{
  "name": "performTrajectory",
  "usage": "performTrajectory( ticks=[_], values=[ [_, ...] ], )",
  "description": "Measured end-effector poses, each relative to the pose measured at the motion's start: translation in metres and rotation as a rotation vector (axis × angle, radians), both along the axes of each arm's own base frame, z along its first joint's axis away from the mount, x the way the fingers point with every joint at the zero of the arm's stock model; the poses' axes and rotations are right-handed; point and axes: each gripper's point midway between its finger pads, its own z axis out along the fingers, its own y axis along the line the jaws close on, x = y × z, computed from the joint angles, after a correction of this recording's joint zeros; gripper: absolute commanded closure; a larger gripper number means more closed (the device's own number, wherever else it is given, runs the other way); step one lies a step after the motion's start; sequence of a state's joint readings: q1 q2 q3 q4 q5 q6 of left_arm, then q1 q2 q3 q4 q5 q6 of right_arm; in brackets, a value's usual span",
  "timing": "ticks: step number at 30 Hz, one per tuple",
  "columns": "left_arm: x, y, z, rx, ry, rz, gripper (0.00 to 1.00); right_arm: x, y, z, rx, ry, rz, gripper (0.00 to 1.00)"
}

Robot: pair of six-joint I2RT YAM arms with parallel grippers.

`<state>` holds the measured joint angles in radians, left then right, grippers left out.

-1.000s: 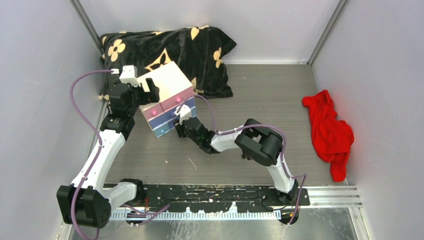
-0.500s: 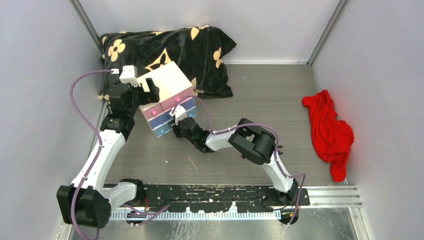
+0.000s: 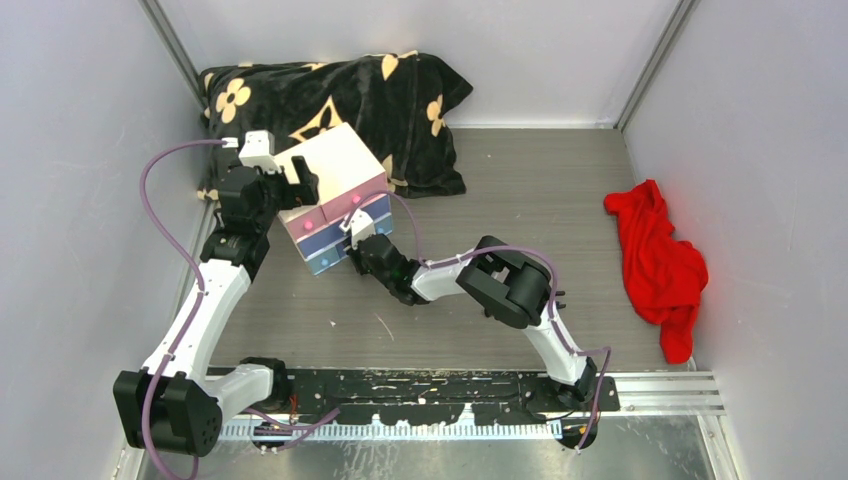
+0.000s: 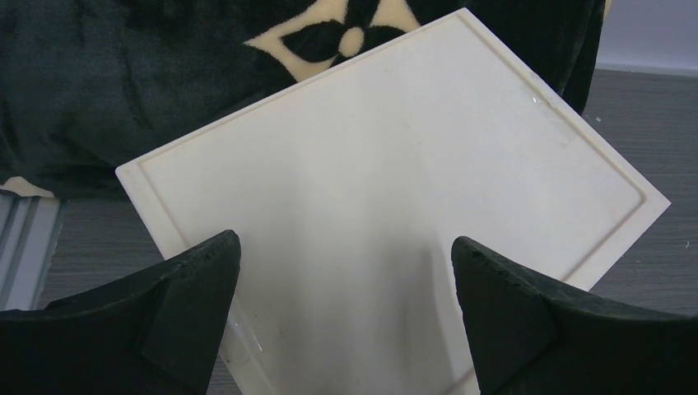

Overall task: Organize the makeup
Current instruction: Open the drawer in the storage box.

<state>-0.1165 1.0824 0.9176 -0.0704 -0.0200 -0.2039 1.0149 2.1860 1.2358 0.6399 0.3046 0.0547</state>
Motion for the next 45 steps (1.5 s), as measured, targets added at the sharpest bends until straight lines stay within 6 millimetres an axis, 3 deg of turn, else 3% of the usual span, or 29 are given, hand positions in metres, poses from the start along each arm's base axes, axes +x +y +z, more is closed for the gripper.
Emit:
performTrajectory(
  ticks=[10, 24, 36, 43, 44, 45],
  values=[
    [0.0, 0.0, 0.0, 0.0, 0.0, 0.001, 0.0, -0.004, -0.007, -0.001, 0.019, 0.007, 0.009, 0.99],
    [0.0, 0.0, 0.0, 0.0, 0.0, 0.002, 0.0, -0.041, -0.037, 0.001, 0.007, 0.071, 0.045, 0.99],
    [0.0, 0.0, 0.0, 0.001, 0.0, 0.004, 0.0, -0.085, -0.075, 0.002, -0.032, 0.087, 0.042, 0.99],
    [0.0, 0.001, 0.0, 0.003, 0.0, 0.008, 0.0, -0.095, -0.088, -0.003, -0.032, 0.091, 0.016, 0.99],
    [0.0, 0.001, 0.0, 0.003, 0.0, 0.008, 0.0, -0.096, -0.09, -0.006, -0.04, 0.093, 0.013, 0.9],
    [0.0, 0.001, 0.0, 0.003, 0.0, 0.008, 0.0, -0.098, -0.092, -0.009, -0.051, 0.096, 0.012, 0.72]
  ],
)
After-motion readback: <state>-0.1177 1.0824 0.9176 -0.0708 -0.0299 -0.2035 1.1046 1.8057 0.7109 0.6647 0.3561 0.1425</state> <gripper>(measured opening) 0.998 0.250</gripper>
